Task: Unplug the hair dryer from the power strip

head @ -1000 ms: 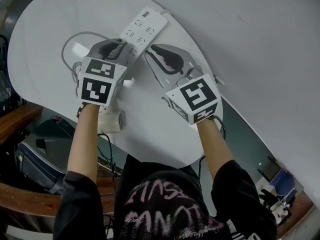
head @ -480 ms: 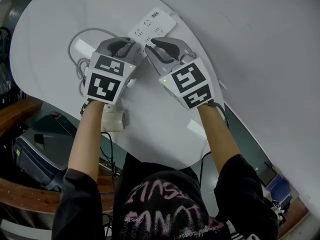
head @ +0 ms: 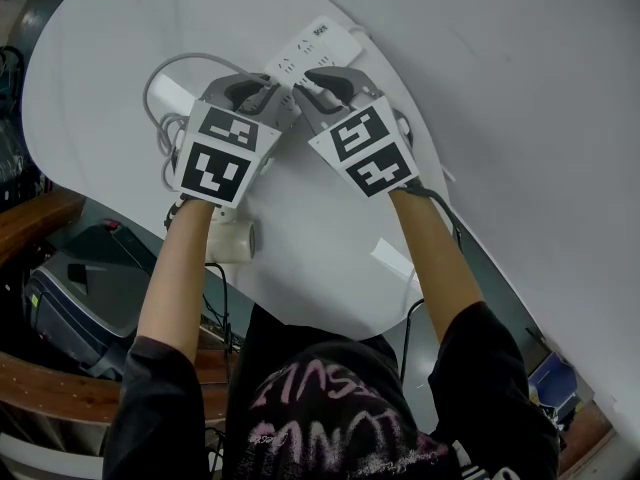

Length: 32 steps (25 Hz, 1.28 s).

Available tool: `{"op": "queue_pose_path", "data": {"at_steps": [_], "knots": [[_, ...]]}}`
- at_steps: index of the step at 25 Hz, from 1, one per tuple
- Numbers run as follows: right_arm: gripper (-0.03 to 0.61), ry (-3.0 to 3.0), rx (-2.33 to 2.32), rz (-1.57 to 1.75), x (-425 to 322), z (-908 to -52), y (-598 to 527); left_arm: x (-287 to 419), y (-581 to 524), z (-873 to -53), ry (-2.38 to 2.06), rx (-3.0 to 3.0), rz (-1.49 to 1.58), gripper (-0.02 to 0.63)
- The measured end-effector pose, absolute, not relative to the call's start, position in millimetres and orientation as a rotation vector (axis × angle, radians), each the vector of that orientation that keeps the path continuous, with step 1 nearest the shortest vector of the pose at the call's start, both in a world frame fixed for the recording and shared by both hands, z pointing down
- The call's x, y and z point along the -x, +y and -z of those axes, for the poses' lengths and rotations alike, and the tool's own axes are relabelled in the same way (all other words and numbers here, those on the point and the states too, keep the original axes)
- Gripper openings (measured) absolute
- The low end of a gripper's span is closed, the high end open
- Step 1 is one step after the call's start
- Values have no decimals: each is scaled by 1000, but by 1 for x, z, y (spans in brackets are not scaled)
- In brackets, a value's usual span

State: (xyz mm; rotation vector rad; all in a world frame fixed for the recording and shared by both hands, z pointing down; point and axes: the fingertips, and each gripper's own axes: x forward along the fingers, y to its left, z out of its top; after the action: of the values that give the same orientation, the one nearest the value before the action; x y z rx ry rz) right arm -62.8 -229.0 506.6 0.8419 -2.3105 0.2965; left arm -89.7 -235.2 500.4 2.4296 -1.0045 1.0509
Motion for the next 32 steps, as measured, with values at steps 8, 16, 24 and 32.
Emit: {"op": "queue_pose_path", "data": {"at_steps": [8, 16, 24, 32], "knots": [[64, -2240, -825, -311, 64, -523, -233, 90, -236, -502, -984, -2419, -1046, 69], [57, -2236, -836, -361, 66, -524, -233, 90, -236, -503, -972, -2405, -1051, 70], [69, -2256, -850, -351, 66, -522, -234, 91, -237, -502, -966, -2400, -1054, 71], [67, -2247, -857, -375, 64, -522, -235, 88, -236, -501, -942, -2423, -1102, 63]]}}
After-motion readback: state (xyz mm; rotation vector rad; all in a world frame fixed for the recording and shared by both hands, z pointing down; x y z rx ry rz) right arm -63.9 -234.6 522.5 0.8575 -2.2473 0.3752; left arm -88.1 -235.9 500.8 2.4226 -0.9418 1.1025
